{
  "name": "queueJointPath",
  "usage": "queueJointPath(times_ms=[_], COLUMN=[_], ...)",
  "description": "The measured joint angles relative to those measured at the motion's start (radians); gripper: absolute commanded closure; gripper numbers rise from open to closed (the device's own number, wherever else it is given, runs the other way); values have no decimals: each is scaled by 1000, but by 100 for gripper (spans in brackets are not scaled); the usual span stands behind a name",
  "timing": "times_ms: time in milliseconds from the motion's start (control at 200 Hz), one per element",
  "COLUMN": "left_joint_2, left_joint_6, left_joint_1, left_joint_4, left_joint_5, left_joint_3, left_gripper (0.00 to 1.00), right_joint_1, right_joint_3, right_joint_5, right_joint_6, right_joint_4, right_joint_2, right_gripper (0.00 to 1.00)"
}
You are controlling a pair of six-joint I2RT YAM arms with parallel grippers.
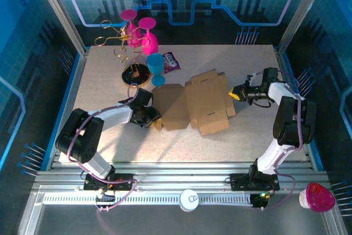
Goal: Fold the paper box
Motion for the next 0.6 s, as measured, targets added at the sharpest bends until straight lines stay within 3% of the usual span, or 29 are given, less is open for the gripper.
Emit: queueJointPath(times_ms=[265,440,600], left_joint_2=[-113,-194,-197], left_joint_6=[20,90,210], left_joint_1=[-55,-185,-328], left_joint_4=[-114,-185,-173], left_joint_5=[-75,-164,-227], left_joint_3=[97,318,500], left_gripper=[45,35,19], right_joint_1=[1,21,61], right_joint_3=[0,20,97], right_joint_5=[106,221,368], right_joint_6=[122,257,380], right_joint_4=[0,-19,-72], right_joint_2=[-172,-289,-377], right_gripper=[100,100,100])
